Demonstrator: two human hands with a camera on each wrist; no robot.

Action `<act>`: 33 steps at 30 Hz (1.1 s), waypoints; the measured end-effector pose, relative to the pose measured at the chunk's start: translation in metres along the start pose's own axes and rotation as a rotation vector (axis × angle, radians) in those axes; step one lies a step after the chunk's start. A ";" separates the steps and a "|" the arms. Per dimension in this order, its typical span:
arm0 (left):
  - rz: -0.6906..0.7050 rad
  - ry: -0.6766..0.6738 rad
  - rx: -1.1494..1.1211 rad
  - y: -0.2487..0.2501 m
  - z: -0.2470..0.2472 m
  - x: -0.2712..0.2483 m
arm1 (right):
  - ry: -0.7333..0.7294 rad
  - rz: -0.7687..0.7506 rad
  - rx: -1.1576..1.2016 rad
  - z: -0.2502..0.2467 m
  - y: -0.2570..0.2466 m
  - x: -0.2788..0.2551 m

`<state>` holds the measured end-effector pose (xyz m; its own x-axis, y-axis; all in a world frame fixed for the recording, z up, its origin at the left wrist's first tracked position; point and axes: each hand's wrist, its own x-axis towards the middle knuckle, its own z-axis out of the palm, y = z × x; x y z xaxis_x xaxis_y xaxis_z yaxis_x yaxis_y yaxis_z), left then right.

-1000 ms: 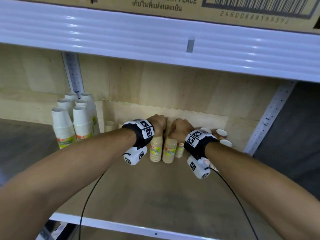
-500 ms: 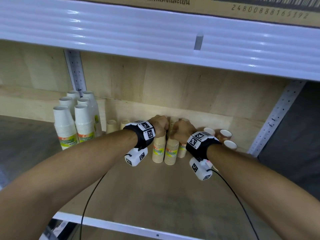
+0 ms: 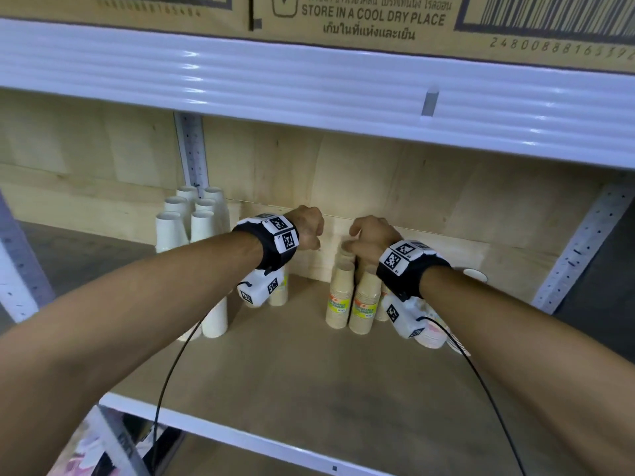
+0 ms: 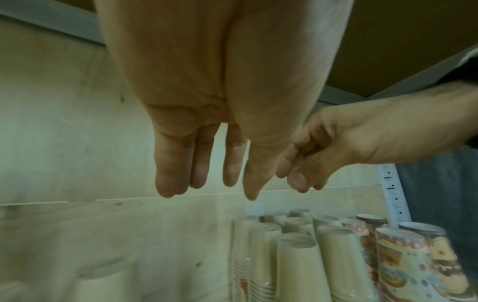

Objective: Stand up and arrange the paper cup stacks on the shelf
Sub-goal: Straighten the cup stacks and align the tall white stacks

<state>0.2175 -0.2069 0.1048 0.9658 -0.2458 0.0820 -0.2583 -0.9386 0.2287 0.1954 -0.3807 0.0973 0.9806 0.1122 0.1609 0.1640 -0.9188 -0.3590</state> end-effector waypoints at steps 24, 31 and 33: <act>-0.289 0.033 0.077 -0.097 0.048 -0.002 | -0.175 -0.258 -0.018 0.093 -0.091 0.046; -0.310 0.096 0.116 -0.096 0.063 0.002 | -0.189 -0.316 -0.070 0.118 -0.097 0.059; -0.278 0.077 0.134 -0.097 0.062 0.003 | -0.185 -0.321 -0.043 0.123 -0.096 0.062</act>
<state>0.2464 -0.1313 0.0222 0.9933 0.0387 0.1087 0.0252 -0.9921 0.1229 0.2535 -0.2390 0.0282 0.8836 0.4599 0.0882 0.4652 -0.8404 -0.2779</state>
